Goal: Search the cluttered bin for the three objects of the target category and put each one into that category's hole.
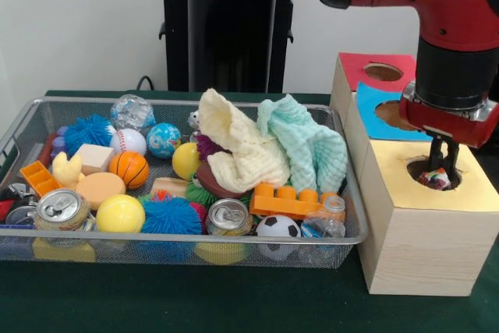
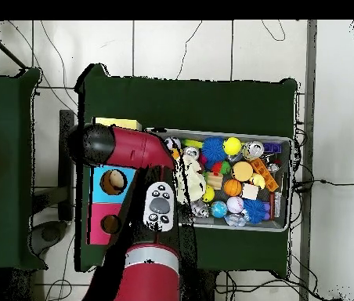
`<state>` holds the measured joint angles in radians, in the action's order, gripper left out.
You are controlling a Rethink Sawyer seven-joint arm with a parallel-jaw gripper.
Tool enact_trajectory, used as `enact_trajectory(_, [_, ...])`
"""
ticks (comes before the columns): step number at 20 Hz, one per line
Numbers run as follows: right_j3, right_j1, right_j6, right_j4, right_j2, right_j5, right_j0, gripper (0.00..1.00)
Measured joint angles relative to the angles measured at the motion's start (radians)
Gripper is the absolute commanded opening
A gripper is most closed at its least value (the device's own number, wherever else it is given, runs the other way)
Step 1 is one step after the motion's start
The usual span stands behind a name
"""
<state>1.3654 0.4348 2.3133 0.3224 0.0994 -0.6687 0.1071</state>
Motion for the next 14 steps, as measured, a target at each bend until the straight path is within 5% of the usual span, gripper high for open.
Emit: enact_trajectory(14, [-0.178, -0.126, 0.0, -0.006, 0.187, -0.016, 0.116, 0.0])
